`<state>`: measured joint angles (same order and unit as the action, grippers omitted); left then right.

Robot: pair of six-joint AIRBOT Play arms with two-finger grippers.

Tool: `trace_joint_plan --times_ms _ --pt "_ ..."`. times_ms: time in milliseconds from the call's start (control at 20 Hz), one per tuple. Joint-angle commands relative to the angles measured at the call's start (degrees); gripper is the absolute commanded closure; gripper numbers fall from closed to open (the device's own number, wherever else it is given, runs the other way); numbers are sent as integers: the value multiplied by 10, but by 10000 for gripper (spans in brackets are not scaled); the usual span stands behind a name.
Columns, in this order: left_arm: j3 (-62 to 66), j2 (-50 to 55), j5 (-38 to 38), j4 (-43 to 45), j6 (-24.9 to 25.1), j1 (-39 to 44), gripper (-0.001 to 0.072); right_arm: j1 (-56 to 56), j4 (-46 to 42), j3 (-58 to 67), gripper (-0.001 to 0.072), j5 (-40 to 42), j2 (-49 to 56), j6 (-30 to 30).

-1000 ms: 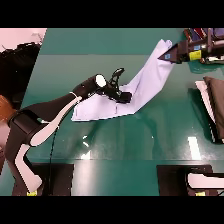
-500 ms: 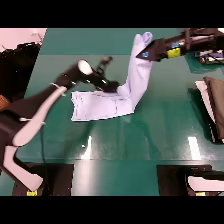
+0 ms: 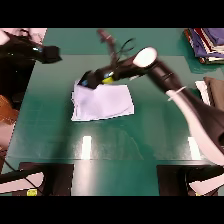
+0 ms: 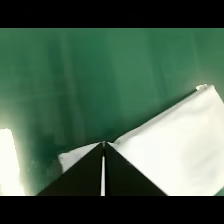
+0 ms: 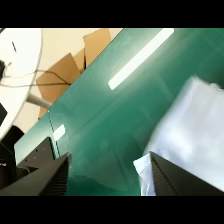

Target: Fold the shirts.

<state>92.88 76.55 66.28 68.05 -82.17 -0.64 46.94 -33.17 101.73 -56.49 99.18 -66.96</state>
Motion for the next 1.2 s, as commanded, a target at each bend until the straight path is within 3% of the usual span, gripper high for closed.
trace_joint_plan --times_ms 0,200,400,550,650,800,1150 --pt "0 -42 26 20 1 -49 681 38 3 0 117 -6 32 31" --pt "0 -40 43 17 1 -47 681 -49 -92 -34 155 -136 5 -21" --pt "0 -40 49 16 1 -47 681 -191 -148 -206 155 -110 -75 -53" --pt "0 -39 44 0 1 -47 680 -293 -130 -302 150 -84 -95 -69" --pt "0 -39 41 -8 1 -47 681 -335 -71 -332 150 -76 -80 -58" --pt "0 -39 37 -17 1 -47 681 -340 3 -329 150 -96 -23 -26" --pt "0 -39 43 -36 1 -47 681 -223 72 -178 159 -124 119 -26"
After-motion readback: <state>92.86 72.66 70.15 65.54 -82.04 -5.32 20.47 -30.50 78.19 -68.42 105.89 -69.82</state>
